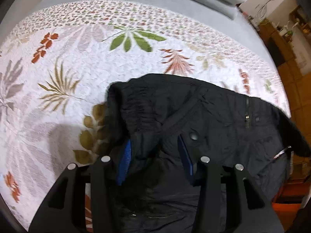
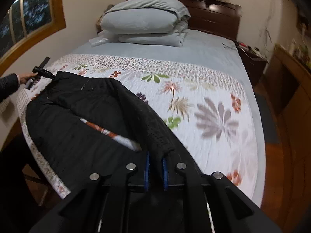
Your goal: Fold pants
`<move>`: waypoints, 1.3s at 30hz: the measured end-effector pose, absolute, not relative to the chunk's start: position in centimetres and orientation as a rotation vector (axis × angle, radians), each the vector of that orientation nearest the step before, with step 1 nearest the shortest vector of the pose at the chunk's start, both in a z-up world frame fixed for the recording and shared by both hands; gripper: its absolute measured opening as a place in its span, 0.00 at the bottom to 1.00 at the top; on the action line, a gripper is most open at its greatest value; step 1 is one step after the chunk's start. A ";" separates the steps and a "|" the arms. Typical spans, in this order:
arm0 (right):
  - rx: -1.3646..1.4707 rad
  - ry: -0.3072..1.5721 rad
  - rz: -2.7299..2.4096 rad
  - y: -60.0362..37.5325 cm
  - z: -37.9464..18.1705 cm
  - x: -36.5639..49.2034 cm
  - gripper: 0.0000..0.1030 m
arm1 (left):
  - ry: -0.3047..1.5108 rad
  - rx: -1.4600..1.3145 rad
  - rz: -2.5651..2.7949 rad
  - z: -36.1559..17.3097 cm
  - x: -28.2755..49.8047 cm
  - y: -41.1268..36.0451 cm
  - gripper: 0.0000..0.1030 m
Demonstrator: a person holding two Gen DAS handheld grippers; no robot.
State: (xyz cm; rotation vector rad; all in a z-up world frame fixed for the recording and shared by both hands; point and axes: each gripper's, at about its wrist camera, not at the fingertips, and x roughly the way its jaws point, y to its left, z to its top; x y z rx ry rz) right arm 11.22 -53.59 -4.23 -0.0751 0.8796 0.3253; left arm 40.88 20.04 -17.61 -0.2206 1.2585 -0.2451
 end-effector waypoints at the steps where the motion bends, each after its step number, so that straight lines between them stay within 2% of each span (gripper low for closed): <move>1: -0.057 0.885 0.317 -53.9 -4.5 10.2 0.09 | 1.242 -0.233 -0.252 -17.4 40.4 20.0 0.44; 7: 0.076 0.954 0.254 -56.3 -7.9 4.8 0.09 | 1.172 -0.272 -0.267 -16.8 37.9 19.8 0.48; 9: 0.111 0.982 0.232 -56.9 -9.7 3.6 0.09 | 1.151 -0.284 -0.266 -16.6 37.1 19.9 0.60; 11: 0.160 1.002 0.216 -57.5 -11.4 2.7 0.09 | 1.144 -0.290 -0.258 -16.8 36.1 20.1 0.63; 16: 0.232 1.075 0.172 -57.9 -16.1 1.6 0.09 | 1.152 -0.307 -0.255 -18.0 34.4 20.9 0.63; 18: 0.236 1.103 0.165 -57.5 -17.3 1.8 0.11 | 1.157 -0.307 -0.240 -18.6 33.9 21.2 0.68; 20: 0.217 1.128 0.141 -56.7 -17.2 2.1 0.19 | 1.150 -0.296 -0.238 -18.6 33.6 21.3 0.75; 21: 0.210 1.144 0.134 -56.4 -16.8 2.3 0.36 | 1.138 -0.275 -0.224 -18.4 33.3 21.2 0.84; 22: 0.171 1.154 0.098 -55.7 -16.0 2.4 0.66 | 1.130 -0.258 -0.214 -18.1 33.1 21.3 0.88; 23: 0.106 1.135 0.055 -54.9 -14.8 2.4 0.76 | 1.115 -0.238 -0.203 -17.8 33.0 21.3 0.90; 24: 0.048 1.102 0.040 -54.0 -13.2 2.5 0.80 | 1.101 -0.221 -0.197 -17.4 32.8 21.3 0.90; 28: 0.012 0.968 0.091 -50.8 -7.4 4.5 0.79 | 1.056 -0.194 -0.211 -15.7 32.3 21.5 0.94; 32: -0.152 0.832 0.363 -41.2 -3.0 11.9 0.81 | 1.027 -0.187 -0.221 -15.0 32.4 21.1 0.94; 39: -0.305 0.783 0.793 -21.7 -4.4 25.5 0.81 | 1.045 -0.104 -0.230 -15.0 33.7 20.1 0.94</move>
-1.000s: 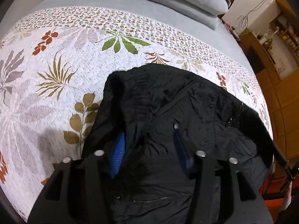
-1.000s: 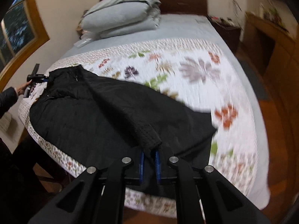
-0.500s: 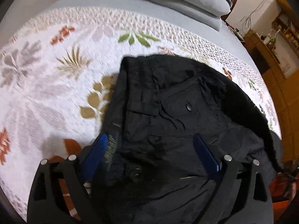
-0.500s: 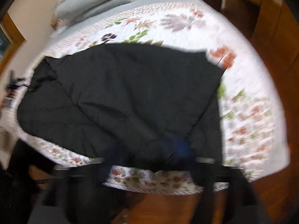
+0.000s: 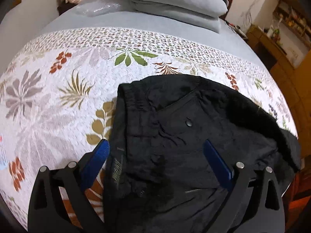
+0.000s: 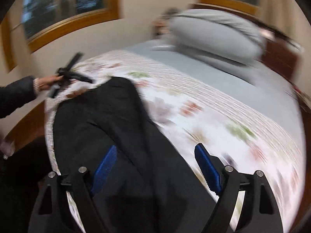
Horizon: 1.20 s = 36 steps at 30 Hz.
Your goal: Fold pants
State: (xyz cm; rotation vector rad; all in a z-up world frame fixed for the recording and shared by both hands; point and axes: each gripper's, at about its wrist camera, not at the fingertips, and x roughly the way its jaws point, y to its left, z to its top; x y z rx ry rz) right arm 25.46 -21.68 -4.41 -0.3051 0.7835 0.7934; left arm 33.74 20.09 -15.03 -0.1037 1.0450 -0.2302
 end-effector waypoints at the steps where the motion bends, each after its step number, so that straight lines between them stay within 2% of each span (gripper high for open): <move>1: -0.304 0.797 0.835 -19.8 -4.8 26.4 0.81 | 1.048 -0.072 -0.211 -15.1 34.2 20.3 0.94; 4: -0.308 0.882 0.914 -13.0 -7.2 30.8 0.85 | 1.053 -0.061 -0.226 -14.9 35.7 21.3 0.94; 8: -0.336 0.947 0.935 -5.9 -10.3 35.9 0.85 | 1.072 -0.145 -0.275 -15.0 38.1 22.8 0.94; 16: -0.433 1.030 0.925 1.9 -14.5 41.3 0.74 | 1.143 -0.176 -0.323 -17.9 41.2 22.6 0.94; 19: -0.446 1.066 0.909 2.5 -15.2 42.0 0.66 | 1.170 -0.160 -0.327 -18.8 41.6 22.3 0.94; 21: -0.464 1.081 0.905 2.4 -15.5 41.8 0.65 | 1.186 -0.159 -0.336 -19.3 41.8 22.3 0.94; 29: -0.519 1.130 0.851 -0.4 -17.7 40.7 0.65 | 1.201 -0.152 -0.355 -20.2 43.5 21.6 0.94; 33: -0.456 1.111 0.862 -2.2 -17.6 40.7 0.65 | 1.151 -0.110 -0.401 -17.9 45.8 20.3 0.94; 36: -0.421 1.091 0.870 -3.5 -17.0 41.0 0.66 | 1.233 -0.038 -0.503 -17.3 49.5 17.5 0.94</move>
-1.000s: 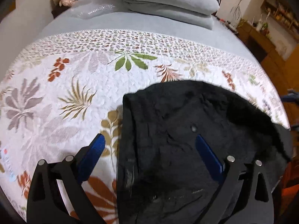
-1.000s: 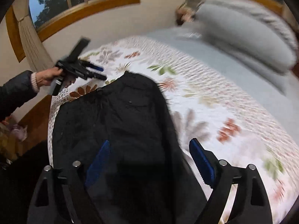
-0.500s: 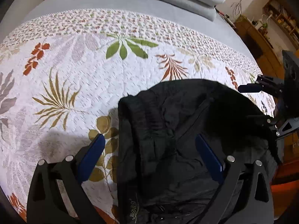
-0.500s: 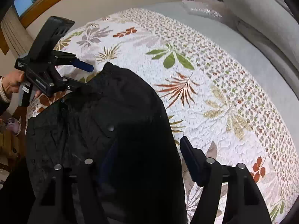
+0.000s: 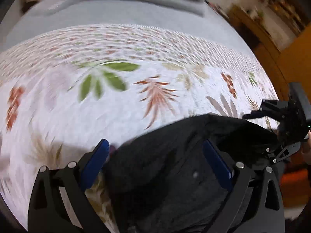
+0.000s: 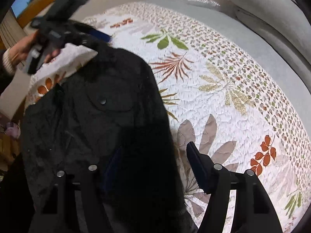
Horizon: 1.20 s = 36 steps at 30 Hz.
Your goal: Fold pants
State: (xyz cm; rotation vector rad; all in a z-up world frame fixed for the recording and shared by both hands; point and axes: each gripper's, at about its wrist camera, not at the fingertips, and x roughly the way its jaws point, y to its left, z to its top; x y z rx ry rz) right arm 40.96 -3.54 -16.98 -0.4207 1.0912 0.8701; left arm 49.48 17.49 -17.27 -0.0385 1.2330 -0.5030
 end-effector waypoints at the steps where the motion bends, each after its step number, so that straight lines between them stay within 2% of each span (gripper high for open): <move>1: -0.412 1.090 0.868 -4.0 -16.9 41.1 0.66 | 1.267 0.006 -0.510 -17.6 50.3 16.6 0.94; 6: -0.402 1.095 0.858 -5.5 -17.3 41.4 0.66 | 1.396 0.359 -0.604 -19.6 51.9 11.6 0.94; 10: -0.358 1.093 0.861 -6.3 -17.8 41.7 0.66 | 1.462 0.501 -0.677 -21.2 51.8 9.7 0.92; 11: -0.346 1.093 0.866 -6.4 -18.0 41.7 0.66 | 1.477 0.525 -0.676 -21.7 51.8 9.5 0.89; 12: -0.344 1.093 0.869 -6.4 -18.1 41.7 0.66 | 1.500 0.531 -0.705 -22.2 51.8 9.2 0.72; 13: -0.344 1.091 0.869 -6.4 -18.2 41.7 0.66 | 1.527 0.503 -0.741 -22.5 51.8 9.1 0.61; 16: -0.353 1.090 0.872 -6.3 -18.3 41.4 0.66 | 1.553 0.468 -0.773 -22.9 51.5 9.3 0.47; 19: -0.387 1.087 0.852 -6.4 -18.1 41.1 0.66 | 1.527 0.462 -0.775 -22.7 50.7 9.6 0.38; 21: -0.431 1.088 0.825 -6.5 -18.0 40.8 0.66 | 1.492 0.471 -0.774 -22.3 49.7 9.8 0.25; 23: -0.460 1.079 0.824 -6.5 -17.7 40.3 0.66 | 1.461 0.483 -0.771 -21.5 49.2 10.1 0.17; 26: -0.526 1.075 0.791 -6.2 -17.6 39.6 0.66 | 1.420 0.468 -0.762 -20.4 48.5 10.4 0.14; 27: -0.538 1.071 0.789 -6.2 -17.5 39.4 0.62 | 1.405 0.466 -0.759 -19.9 48.0 10.6 0.13; 30: -0.565 1.103 0.784 -6.0 -17.7 39.2 0.28 | 1.369 0.466 -0.746 -18.8 46.9 11.0 0.12; 31: -0.561 1.106 0.782 -6.0 -17.7 39.1 0.23 | 1.355 0.465 -0.746 -18.3 46.3 11.0 0.12; 36: -0.581 1.071 0.764 -6.1 -16.7 37.5 0.20 | 1.308 0.442 -0.746 -16.3 44.5 12.0 0.12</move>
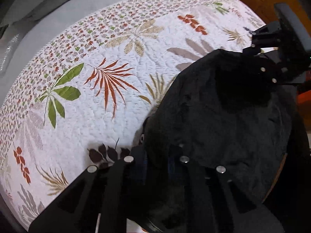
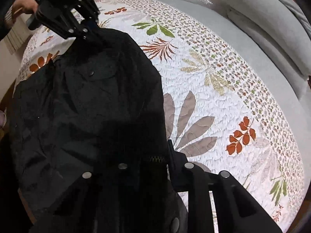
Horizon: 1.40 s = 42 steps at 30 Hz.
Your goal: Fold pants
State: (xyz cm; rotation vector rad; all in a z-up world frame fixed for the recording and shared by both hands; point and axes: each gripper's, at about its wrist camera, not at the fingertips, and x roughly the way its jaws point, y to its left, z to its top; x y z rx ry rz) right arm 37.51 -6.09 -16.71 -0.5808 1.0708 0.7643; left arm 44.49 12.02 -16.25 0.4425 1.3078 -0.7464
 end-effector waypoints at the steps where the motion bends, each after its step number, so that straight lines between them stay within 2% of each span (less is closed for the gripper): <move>1: -0.580 1.060 0.765 -6.2 -16.3 37.0 0.18 | 1.299 0.439 -0.750 -15.7 43.8 12.2 0.12; 9: -0.515 0.993 0.831 -7.5 -12.1 31.3 0.16 | 1.230 0.408 -0.751 -12.5 37.2 14.1 0.12; 18: -0.520 0.926 0.967 -7.4 -9.5 18.4 0.15 | 1.175 0.378 -0.737 -10.4 25.5 15.9 0.14; 24: -0.523 0.955 1.023 -6.3 -11.6 12.5 0.15 | 1.201 0.357 -0.711 -12.1 20.3 16.5 0.14; 32: -0.499 1.048 1.039 -4.7 -17.4 9.2 0.15 | 1.190 0.233 -0.654 -14.4 15.4 18.3 0.16; 42: -0.443 1.071 1.007 -4.6 -20.2 8.8 0.17 | 1.115 0.114 -0.673 -12.8 12.5 18.6 0.20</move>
